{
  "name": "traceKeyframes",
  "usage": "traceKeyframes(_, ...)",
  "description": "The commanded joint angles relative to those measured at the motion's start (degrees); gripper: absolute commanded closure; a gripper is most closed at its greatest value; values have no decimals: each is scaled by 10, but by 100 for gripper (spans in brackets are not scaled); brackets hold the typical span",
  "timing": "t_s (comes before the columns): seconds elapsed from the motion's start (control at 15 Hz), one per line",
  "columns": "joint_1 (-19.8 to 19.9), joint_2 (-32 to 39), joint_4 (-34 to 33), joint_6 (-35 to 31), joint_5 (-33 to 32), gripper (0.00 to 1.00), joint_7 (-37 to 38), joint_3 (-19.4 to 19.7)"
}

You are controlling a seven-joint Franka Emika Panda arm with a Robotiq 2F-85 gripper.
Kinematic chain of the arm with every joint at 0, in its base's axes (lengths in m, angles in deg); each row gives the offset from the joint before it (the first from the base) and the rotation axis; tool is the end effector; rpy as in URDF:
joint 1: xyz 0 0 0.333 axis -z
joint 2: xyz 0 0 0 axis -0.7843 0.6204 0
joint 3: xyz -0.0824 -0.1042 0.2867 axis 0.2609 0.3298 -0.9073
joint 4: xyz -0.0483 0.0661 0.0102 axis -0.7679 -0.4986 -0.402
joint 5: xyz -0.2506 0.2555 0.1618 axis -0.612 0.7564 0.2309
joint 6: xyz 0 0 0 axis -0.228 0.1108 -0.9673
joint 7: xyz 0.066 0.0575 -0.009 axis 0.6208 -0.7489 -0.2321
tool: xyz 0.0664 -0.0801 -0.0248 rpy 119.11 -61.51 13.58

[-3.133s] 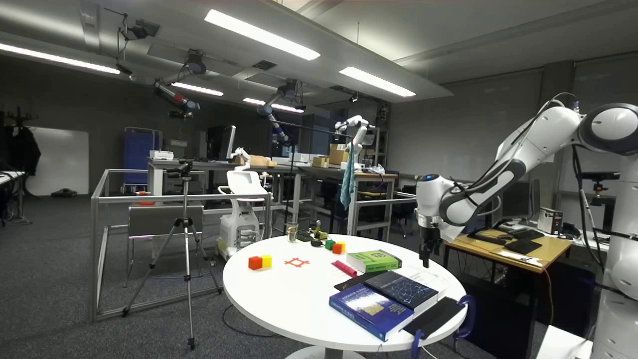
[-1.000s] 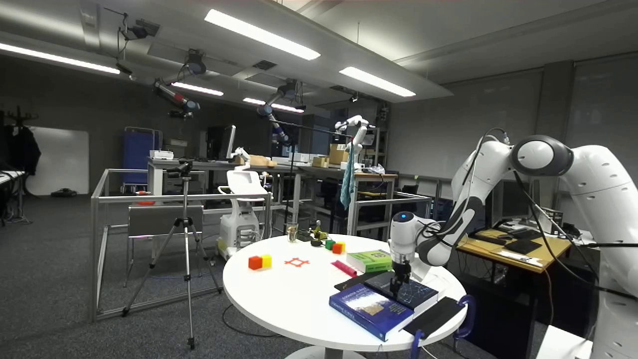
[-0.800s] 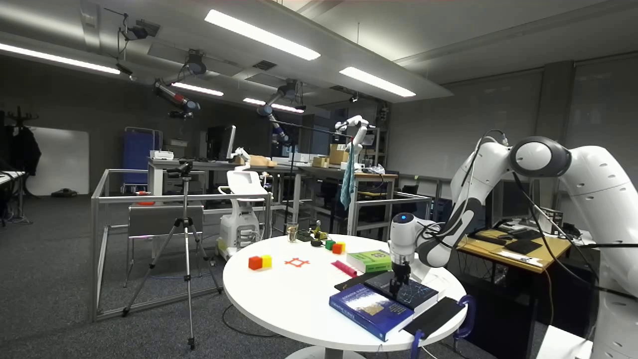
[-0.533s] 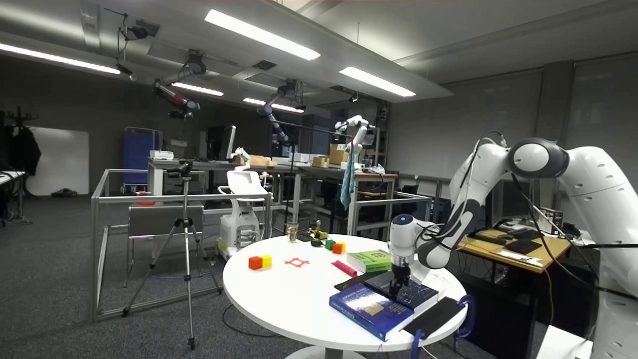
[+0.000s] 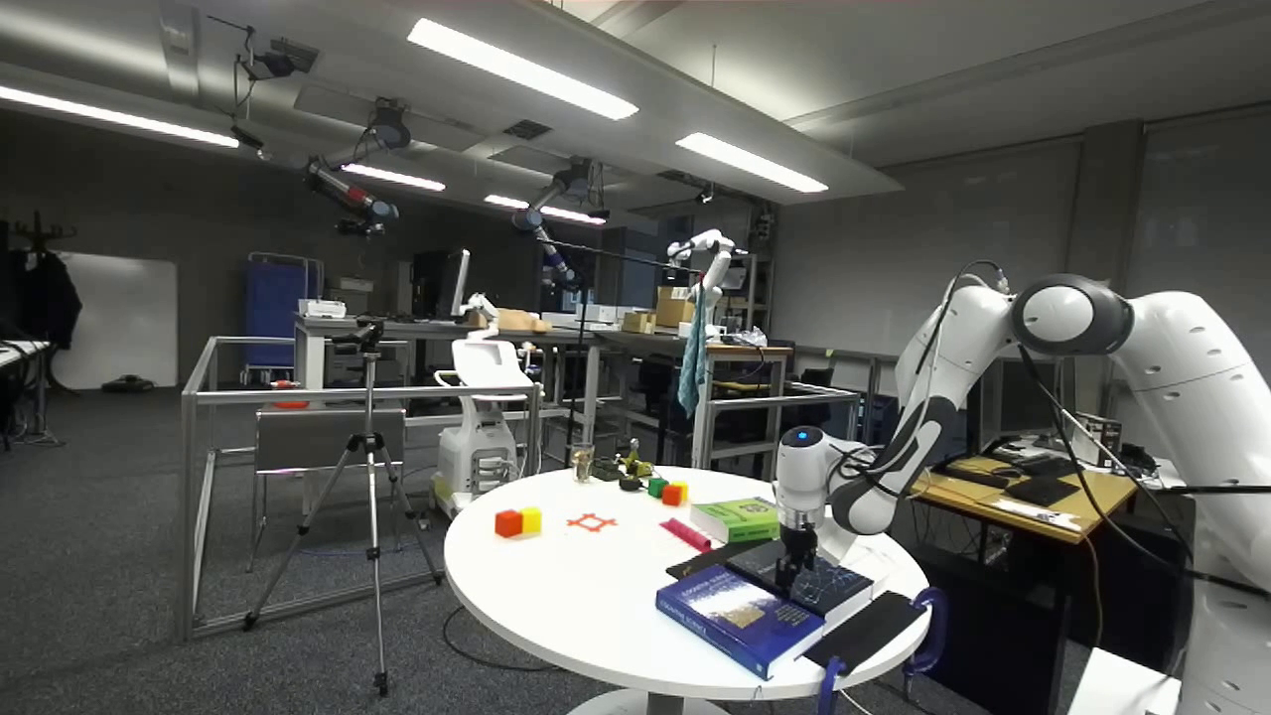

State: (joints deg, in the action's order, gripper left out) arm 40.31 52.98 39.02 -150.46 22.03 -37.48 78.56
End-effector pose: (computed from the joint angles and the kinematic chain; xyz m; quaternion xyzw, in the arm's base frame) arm 0.5648 0.0716 0.1728 0.9824 0.0536 0.0622 0.1678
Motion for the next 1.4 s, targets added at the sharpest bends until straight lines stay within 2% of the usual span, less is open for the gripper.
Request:
traceKeyframes(0.0, -9, 6, -11, 0, 12, 0, -14, 14)
traceKeyframes(1.33, -36, 19, -7, 14, 15, 0, -13, 14)
